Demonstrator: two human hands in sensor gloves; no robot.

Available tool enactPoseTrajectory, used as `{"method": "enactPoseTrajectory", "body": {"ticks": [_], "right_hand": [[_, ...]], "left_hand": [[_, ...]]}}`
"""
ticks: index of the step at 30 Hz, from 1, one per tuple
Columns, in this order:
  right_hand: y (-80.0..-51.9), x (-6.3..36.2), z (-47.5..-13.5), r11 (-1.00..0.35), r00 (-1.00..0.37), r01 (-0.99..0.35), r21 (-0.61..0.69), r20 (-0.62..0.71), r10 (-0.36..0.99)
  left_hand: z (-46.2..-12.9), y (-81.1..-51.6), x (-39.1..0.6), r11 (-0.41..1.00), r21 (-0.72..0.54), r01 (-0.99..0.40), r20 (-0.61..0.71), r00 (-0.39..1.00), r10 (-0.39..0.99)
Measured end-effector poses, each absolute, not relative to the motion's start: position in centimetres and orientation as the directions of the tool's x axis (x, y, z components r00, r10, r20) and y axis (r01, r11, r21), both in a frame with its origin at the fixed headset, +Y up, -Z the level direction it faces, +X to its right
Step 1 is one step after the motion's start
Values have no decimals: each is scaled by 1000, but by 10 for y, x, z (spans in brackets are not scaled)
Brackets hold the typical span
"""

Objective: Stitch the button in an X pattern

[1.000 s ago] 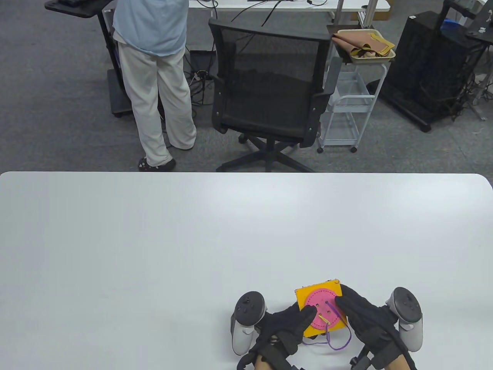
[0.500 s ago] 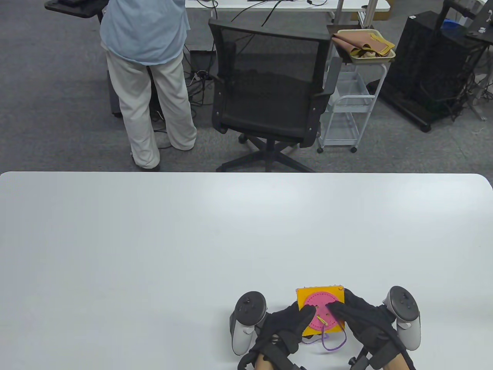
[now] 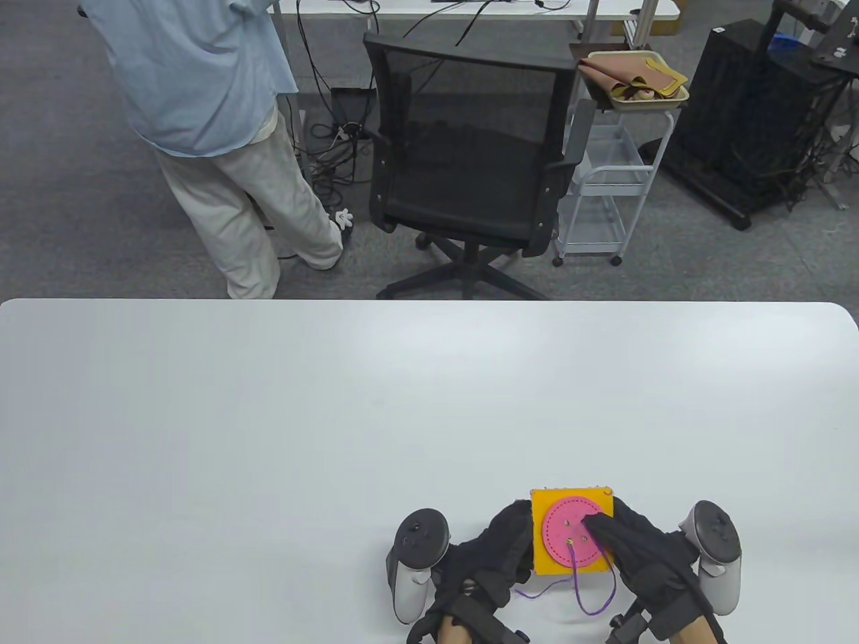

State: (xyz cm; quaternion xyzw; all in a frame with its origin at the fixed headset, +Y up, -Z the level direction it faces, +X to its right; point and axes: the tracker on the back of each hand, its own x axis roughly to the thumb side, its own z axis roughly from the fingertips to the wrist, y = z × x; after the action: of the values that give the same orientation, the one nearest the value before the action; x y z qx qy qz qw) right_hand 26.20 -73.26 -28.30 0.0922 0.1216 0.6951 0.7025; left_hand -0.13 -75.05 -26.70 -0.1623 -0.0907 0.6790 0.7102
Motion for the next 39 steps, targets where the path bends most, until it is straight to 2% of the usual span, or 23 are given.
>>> {"method": "enactPoseTrajectory", "body": {"ticks": [3,6,8,12,20,27,30,32,36,39], "right_hand": [[-732,263,-283,35,22,-956,291,-48,999],[-732,262,-282,49,35,-955,292,-54,998],[-732,262,-282,57,42,-954,294,-58,997],[-731,261,-282,73,56,-952,298,-67,996],[-730,258,-280,127,102,-940,318,-95,990],[-730,256,-280,144,114,-933,329,-109,988],[-731,255,-280,147,115,-932,330,-115,987],[-732,255,-280,142,108,-934,329,-119,987],[-732,254,-280,154,119,-932,329,-124,985],[-731,254,-280,155,121,-932,327,-123,985]], "left_hand": [[-264,-748,-9,153,-234,-960,-114,183,976],[-265,-741,-10,277,-159,-948,-21,284,959],[-266,-736,-5,299,-154,-942,73,291,954],[-266,-731,5,348,-193,-917,177,316,932],[-262,-726,21,338,-265,-903,280,263,923],[-260,-726,27,301,-311,-902,297,209,932],[-260,-728,30,321,-316,-893,295,229,928],[-259,-729,32,343,-298,-891,301,253,919],[-256,-725,32,404,-162,-900,373,323,870],[-255,-722,32,458,-113,-882,395,383,835]]}}
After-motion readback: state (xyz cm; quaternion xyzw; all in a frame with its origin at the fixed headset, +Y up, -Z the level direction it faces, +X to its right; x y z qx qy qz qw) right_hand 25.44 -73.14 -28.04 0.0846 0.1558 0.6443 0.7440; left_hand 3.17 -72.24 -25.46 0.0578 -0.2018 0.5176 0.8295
